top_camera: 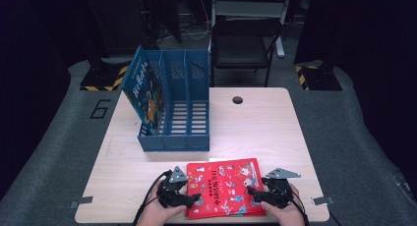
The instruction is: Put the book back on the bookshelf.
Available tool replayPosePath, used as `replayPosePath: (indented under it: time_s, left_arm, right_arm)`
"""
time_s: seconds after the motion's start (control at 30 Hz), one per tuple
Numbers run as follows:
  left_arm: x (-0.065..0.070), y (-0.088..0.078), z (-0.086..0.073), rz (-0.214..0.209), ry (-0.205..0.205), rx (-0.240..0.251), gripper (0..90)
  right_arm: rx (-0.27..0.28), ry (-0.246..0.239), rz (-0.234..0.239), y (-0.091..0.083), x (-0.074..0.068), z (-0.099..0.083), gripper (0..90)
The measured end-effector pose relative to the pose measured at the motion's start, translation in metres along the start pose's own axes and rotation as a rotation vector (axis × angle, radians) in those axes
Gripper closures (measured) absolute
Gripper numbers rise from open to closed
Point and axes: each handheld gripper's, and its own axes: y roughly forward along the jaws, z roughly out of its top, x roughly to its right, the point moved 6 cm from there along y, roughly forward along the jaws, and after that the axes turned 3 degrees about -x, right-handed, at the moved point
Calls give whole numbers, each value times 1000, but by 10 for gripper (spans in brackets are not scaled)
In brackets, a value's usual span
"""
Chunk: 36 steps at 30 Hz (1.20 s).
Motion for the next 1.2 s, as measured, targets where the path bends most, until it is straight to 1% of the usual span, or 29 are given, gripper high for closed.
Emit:
replayPosePath:
  time_s: [0.03, 0.07, 0.1, 0.23, 0.27, 0.3, 0.33, 0.37, 0.4, 0.5, 0.57, 0.6, 0.63, 0.7, 0.77, 0.83, 0.87, 0.97, 1.03, 1.07, 1.1, 1.17, 1.2]
  left_arm:
    - [-1, 0, 0, 7, 5, 0, 293]
    - [-2, 0, 0, 4, -1, 10, 318]
    - [-2, -1, 0, -2, -8, 14, 327]
    - [-2, -1, 0, 7, -8, 19, 327]
    - [-2, -1, 0, 11, -22, 20, 328]
    - [-4, -2, -1, 22, -21, 18, 330]
    - [-3, -2, -1, 26, -44, 18, 329]
    - [-4, -3, -2, 40, -53, 18, 327]
    - [-6, -4, -2, 51, -53, 16, 325]
    - [-9, -5, -4, 52, -87, 17, 317]
    - [-10, -5, -7, 24, -131, 12, 292]
    - [-10, -4, -7, 18, -141, 11, 287]
    - [-10, -4, -8, 16, -147, 10, 285]
    - [-9, -4, -9, -7, -157, 4, 277]
    - [-9, -3, -9, -19, -160, 1, 274]
    - [-9, -3, -9, -17, -159, 2, 272]
    - [-9, -3, -9, -14, -164, 2, 273]
    - [-9, -3, -9, -15, -161, 0, 276]
    - [-11, -4, -9, -24, -156, 0, 291]
    - [-11, -4, -8, -29, -167, 4, 295]
    - [-13, -4, -8, -22, -155, 4, 298]
    - [-16, -4, -7, -14, -163, 9, 304]
    - [-16, -4, -7, -17, -173, 16, 304]
  right_arm:
    - [3, 8, -1, 0, 0, 0, 301]
    - [-5, 15, 2, 0, 0, 0, 302]
    - [-2, 11, 3, 0, 0, 1, 302]
    - [4, 16, 3, 0, 0, 2, 302]
    - [5, 16, 3, 1, 0, 2, 304]
    - [6, 9, 2, 1, 0, 2, 308]
    - [7, 12, 3, 1, -1, 2, 313]
    - [5, 12, 8, 2, -2, 2, 317]
    - [2, 1, 9, 3, -4, 3, 320]
    - [-1, -27, 8, 4, -8, 4, 320]
    - [-5, -21, 12, 5, -9, 4, 321]
    - [-4, -21, 16, 5, -8, 4, 322]
    - [-3, -6, 18, 5, -9, 4, 322]
    - [-5, -11, 24, 5, -8, 5, 322]
    - [-5, -20, 24, 6, -9, 5, 321]
    - [-3, -17, 20, 6, -9, 6, 320]
    - [-3, -16, 20, 6, -10, 6, 320]
    - [-1, -12, 21, 6, -10, 6, 320]
    - [4, -9, 21, 6, -10, 7, 320]
    - [4, -5, 20, 6, -10, 7, 320]
    - [4, -4, 17, 7, -11, 7, 320]
    - [9, -13, 18, 7, -10, 8, 320]
    - [15, -16, 19, 8, -11, 9, 320]
